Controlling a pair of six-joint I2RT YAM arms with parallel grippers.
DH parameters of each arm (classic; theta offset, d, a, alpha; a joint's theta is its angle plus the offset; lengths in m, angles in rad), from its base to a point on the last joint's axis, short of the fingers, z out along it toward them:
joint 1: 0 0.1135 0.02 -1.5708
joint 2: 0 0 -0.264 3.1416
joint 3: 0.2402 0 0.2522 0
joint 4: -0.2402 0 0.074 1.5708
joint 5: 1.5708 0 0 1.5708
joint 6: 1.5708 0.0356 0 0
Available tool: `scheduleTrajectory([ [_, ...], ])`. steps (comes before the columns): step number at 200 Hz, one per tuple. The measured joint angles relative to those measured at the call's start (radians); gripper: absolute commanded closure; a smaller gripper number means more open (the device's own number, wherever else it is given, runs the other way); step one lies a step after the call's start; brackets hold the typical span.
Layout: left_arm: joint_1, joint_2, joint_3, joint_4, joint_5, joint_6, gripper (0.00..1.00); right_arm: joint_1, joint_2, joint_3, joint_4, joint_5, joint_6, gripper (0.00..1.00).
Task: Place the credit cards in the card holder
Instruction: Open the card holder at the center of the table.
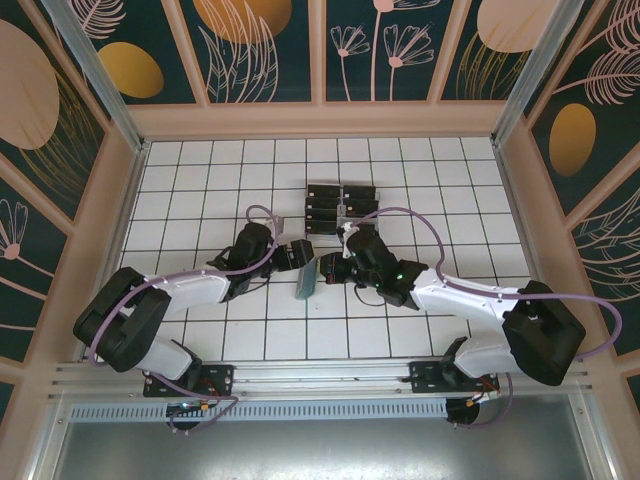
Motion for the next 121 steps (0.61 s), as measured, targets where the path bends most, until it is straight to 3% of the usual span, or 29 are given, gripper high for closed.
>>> scheduleTrajectory([
  [42,-0.019,0.015,0.045,-0.056,-0.045,0.036,0.15,0.000,0.000,0.000,0.000,0.000,0.000,1.00],
  [121,-0.023,-0.010,-0.013,-0.176,-0.245,0.023,0.20,-0.038,-0.045,-0.083,0.030,0.005,0.016,1.00],
])
